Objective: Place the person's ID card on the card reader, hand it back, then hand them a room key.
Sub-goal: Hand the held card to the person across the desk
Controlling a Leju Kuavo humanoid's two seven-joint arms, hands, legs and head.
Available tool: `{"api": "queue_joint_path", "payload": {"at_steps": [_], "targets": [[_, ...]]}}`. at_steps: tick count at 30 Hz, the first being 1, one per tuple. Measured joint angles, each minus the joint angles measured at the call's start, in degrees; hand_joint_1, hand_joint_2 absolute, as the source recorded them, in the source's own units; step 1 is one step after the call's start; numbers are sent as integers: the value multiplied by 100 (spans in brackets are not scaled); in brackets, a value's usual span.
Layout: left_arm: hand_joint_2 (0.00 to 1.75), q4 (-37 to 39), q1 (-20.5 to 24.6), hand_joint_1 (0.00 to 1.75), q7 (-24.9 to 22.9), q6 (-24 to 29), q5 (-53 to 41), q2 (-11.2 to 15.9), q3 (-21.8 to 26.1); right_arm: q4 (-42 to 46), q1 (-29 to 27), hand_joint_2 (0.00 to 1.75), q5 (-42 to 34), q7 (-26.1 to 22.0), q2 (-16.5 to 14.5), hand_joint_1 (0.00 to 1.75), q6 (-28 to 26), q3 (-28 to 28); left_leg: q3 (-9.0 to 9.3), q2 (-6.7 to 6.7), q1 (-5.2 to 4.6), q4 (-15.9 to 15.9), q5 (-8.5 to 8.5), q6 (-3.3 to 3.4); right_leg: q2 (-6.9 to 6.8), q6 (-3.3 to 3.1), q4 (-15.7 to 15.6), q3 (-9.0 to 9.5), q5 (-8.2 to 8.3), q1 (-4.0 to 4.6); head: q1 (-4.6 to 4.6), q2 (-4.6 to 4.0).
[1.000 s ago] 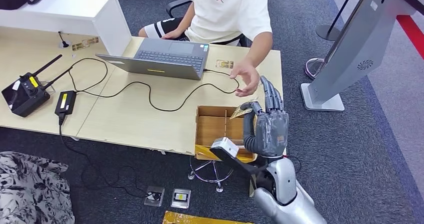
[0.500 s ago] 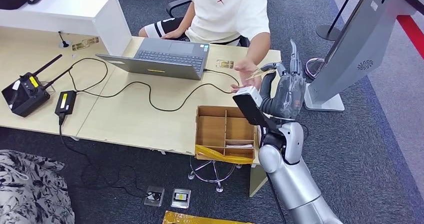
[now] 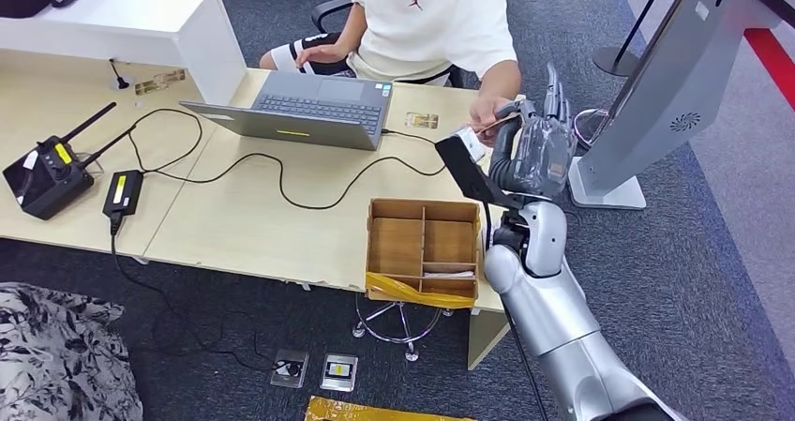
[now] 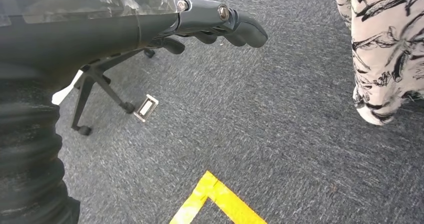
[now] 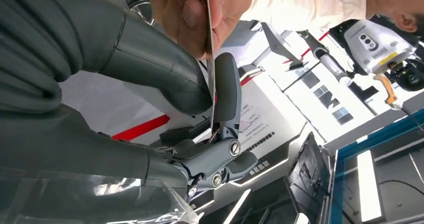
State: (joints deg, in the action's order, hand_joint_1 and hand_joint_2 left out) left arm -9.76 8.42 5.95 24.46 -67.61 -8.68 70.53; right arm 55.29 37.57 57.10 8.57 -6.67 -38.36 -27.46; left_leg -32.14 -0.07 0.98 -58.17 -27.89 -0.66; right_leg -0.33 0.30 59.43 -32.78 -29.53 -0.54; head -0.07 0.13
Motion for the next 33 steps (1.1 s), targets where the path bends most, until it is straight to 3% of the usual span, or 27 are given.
{"api": "queue_joint_path", "payload": {"at_steps": [3,5,25,28,33], "targets": [[175,5,3,0,2,0,3,0,67,-209,51,175,89,43,-2,9,-1,-3,0,0,0,0,0,0,0,0,0,0,0,0,1,0],[175,6,5,0,2,0,3,0,103,-307,60,175,158,73,-4,0,-1,-4,0,0,0,0,0,0,0,0,0,1,0,0,0,0],[175,10,13,0,-32,0,-93,48,291,-605,30,175,561,325,38,0,-7,-7,7,2,0,-2,0,0,2,0,-1,-2,0,0,0,0],[175,-58,9,0,-68,0,-51,40,383,-169,-307,175,336,161,184,0,-13,88,8,-2,0,-3,0,0,-6,0,-2,2,0,0,0,0],[175,-221,-13,0,-265,0,-59,30,621,1035,-1349,175,-686,-439,477,0,-15,688,7,0,-2,-4,-6,1,-7,0,-5,-3,-2,-2,1,0]]}}
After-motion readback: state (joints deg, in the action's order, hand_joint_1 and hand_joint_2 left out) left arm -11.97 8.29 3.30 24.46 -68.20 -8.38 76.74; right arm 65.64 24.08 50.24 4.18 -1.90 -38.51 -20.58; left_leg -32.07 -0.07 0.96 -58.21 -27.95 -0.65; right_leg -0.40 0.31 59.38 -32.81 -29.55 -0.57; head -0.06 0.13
